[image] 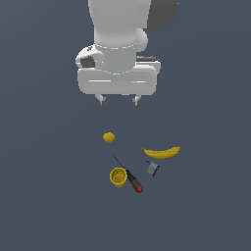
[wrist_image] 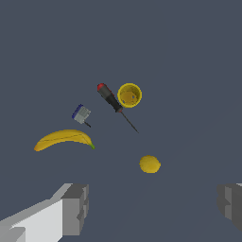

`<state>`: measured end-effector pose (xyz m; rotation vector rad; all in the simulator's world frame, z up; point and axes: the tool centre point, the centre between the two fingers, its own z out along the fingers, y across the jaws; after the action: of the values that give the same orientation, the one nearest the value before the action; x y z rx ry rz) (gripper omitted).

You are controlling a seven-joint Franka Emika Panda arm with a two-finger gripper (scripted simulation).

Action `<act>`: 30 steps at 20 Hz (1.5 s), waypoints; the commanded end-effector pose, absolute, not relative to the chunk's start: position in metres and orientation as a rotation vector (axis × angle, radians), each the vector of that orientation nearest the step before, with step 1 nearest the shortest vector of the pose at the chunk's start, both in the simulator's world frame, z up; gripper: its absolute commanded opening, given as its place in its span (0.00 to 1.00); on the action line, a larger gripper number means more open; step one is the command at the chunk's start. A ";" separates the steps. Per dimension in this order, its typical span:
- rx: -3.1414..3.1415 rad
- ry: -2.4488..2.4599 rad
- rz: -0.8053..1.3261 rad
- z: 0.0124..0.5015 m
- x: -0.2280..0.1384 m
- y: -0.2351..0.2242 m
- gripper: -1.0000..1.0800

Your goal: Pick up a designated object from a clutter of objects.

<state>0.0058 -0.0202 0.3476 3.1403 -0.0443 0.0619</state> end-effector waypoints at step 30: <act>3.150 0.091 0.043 0.311 0.002 -0.038 0.96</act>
<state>0.0022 -0.0365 0.3181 3.1515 0.0660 0.0446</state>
